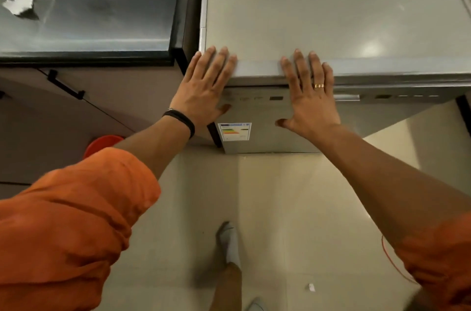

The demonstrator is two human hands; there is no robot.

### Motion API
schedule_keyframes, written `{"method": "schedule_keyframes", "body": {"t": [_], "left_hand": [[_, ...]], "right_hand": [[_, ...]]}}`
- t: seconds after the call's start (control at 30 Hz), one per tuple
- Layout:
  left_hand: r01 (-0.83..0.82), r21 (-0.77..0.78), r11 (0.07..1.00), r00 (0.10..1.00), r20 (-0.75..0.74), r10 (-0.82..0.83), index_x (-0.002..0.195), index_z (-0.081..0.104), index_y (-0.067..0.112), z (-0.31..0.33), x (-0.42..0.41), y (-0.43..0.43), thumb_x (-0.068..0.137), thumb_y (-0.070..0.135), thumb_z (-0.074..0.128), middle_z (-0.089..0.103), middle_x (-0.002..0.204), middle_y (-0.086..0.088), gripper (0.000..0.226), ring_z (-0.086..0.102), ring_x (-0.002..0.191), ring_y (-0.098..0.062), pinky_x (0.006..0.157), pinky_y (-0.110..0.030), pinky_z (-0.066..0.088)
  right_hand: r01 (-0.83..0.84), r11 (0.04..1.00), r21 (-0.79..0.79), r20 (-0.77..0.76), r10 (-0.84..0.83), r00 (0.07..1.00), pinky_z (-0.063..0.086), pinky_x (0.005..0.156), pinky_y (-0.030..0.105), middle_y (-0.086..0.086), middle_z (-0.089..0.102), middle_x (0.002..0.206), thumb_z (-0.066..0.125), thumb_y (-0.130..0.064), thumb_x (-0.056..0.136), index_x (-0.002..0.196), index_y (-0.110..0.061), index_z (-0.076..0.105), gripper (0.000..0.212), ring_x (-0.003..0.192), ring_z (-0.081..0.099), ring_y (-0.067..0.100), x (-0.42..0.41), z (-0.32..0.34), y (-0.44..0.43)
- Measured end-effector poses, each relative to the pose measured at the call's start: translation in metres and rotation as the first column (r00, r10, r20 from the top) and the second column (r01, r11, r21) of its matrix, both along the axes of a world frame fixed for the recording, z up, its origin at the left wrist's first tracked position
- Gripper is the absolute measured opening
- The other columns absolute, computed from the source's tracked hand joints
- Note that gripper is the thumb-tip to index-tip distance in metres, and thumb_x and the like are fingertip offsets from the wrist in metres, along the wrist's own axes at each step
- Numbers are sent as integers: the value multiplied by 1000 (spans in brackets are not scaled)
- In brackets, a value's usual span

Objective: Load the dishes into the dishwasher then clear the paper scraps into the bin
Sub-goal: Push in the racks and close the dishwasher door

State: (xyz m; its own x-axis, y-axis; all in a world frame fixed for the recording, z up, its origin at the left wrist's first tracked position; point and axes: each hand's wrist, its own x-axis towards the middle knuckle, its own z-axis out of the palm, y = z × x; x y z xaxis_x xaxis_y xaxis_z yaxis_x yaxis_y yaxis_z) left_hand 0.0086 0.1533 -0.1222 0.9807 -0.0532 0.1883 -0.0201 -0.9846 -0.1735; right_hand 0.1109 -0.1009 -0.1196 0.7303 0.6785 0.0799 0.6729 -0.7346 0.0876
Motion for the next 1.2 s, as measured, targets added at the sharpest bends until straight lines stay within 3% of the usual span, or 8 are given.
{"method": "schedule_keyframes", "body": {"t": [0.23, 0.7, 0.93, 1.2], "left_hand": [[7, -15, 1000, 996, 84, -6, 160, 12, 11, -6, 2, -1, 89, 43, 66, 19, 164, -17, 94, 15, 151, -42, 124, -55, 10], [-18, 55, 998, 989, 149, 10, 157, 18, 3, -12, 4, -4, 91, 42, 66, 27, 159, -23, 90, 25, 146, -43, 123, -55, 16], [13, -16, 1000, 997, 75, -12, 158, 13, 6, -6, 2, -1, 79, 52, 73, 23, 160, -20, 109, 19, 148, -42, 125, -52, 9], [-26, 38, 999, 999, 48, 25, 158, 9, 7, -4, 1, -6, 66, 47, 87, 22, 160, -21, 127, 20, 147, -43, 124, -53, 10]], "right_hand": [[12, 1000, 24, 63, -13, 998, -1, 123, 57, 16, -2, 167, 82, -69, 61, 160, -18, -8, 143, 153, -5, 42, -1, -4, 5], [12, 999, 47, 109, -17, 994, 5, 122, 59, 16, 4, 166, 78, -71, 61, 160, -18, -2, 138, 153, 1, 42, 0, -9, 5], [22, 999, 32, 99, -25, 995, 2, 123, 58, 16, 2, 166, 82, -69, 59, 160, -18, -4, 141, 153, -1, 42, -1, -6, 5], [17, 999, 35, 103, -21, 994, 2, 123, 58, 16, 3, 166, 83, -67, 59, 160, -18, -3, 142, 153, -1, 42, 0, -8, 4]]}}
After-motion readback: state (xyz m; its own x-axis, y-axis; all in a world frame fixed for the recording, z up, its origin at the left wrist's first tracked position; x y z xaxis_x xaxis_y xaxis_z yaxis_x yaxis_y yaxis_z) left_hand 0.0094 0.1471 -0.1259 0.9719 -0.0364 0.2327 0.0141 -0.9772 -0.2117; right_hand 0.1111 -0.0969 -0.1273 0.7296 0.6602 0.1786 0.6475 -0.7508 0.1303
